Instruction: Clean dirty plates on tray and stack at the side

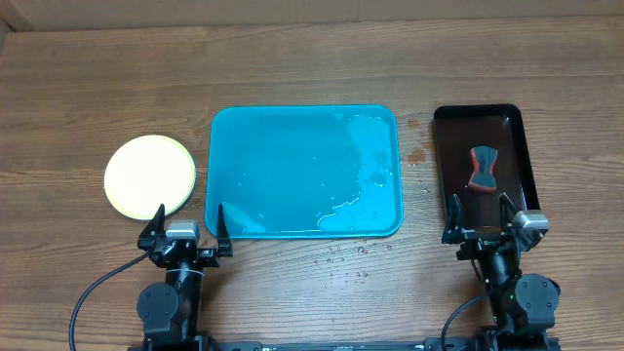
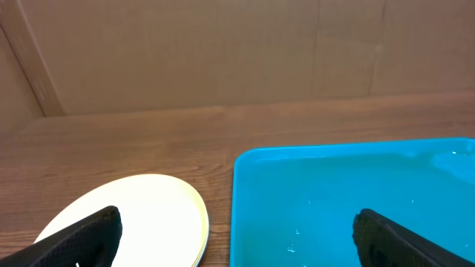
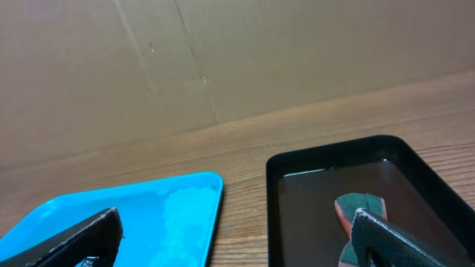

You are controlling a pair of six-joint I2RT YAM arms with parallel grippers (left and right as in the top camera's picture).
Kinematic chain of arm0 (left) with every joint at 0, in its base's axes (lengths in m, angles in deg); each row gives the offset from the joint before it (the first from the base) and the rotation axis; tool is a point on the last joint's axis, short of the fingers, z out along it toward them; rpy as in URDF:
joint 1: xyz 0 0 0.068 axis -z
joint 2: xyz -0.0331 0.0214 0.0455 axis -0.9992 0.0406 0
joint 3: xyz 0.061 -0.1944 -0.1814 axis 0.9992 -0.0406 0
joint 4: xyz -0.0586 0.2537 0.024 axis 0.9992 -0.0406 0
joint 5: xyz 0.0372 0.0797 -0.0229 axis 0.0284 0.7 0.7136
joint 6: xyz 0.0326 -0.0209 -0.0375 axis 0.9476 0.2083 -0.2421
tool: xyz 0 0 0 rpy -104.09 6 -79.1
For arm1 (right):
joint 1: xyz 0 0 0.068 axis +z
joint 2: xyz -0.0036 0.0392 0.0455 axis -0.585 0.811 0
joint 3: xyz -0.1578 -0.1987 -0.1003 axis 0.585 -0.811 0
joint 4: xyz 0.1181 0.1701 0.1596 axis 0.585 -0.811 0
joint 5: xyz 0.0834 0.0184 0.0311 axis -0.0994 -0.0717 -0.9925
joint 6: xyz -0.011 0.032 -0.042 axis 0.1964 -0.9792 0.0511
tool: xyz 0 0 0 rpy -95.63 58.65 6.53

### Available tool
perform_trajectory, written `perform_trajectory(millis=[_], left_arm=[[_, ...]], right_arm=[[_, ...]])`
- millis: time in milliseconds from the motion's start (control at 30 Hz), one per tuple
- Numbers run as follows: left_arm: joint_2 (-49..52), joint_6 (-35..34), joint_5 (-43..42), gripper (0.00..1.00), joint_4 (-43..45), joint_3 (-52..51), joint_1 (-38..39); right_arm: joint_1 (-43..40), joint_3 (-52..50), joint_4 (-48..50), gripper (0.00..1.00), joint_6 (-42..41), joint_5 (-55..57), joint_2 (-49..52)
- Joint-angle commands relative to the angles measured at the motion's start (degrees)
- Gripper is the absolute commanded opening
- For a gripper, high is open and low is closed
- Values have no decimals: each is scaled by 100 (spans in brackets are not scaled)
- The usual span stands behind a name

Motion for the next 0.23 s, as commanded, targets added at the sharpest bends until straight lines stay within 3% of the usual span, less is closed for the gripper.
perform_trajectory(millis=[0, 200], left_arm=[[-55, -72, -26, 100, -4, -24, -33], [-55, -72, -26, 100, -4, -24, -33]], right_arm=[[-37, -59, 28, 100, -20, 48, -52], [-37, -59, 28, 100, -20, 48, -52]])
